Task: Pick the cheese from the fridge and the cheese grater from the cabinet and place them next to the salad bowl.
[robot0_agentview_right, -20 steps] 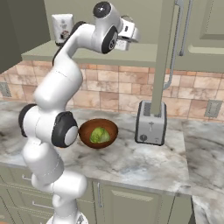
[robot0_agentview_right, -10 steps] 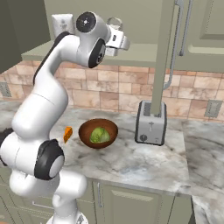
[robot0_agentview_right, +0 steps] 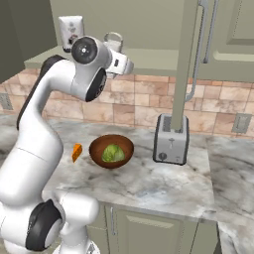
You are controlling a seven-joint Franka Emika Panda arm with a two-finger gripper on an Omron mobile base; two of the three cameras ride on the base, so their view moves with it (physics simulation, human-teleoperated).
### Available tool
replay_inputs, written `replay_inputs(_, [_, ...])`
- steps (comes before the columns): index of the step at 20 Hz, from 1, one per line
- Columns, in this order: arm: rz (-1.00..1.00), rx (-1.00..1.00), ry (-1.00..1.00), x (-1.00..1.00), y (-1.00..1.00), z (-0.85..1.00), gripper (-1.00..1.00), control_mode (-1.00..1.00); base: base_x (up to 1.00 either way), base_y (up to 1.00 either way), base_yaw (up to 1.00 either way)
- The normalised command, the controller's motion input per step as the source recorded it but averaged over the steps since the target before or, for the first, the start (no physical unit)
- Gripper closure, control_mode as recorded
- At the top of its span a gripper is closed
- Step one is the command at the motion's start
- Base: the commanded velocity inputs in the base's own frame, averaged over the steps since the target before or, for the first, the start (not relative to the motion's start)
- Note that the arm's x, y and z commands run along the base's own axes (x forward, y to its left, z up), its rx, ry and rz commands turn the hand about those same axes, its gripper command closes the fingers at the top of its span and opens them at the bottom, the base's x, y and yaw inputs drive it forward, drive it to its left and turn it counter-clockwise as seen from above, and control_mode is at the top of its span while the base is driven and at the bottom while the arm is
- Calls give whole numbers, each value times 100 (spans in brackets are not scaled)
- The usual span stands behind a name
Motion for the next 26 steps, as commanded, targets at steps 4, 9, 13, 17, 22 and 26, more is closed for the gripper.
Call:
replay_inputs(4, [29,0,0,-70,26,-9,100,-100,0,0,0])
replay_inputs(9, [27,0,0,-58,32,-19,100,-100,0,0,0])
replay_inputs(13, [31,0,0,-42,38,-28,100,-100,0,0,0])
replay_inputs(17, [40,-2,0,-34,38,-28,100,-100,0,0,0])
replay_inputs(22, [38,-11,0,-31,50,-34,100,-100,0,0,0])
replay_inputs(26, [28,-17,0,4,47,-54,100,-100,0,0,0])
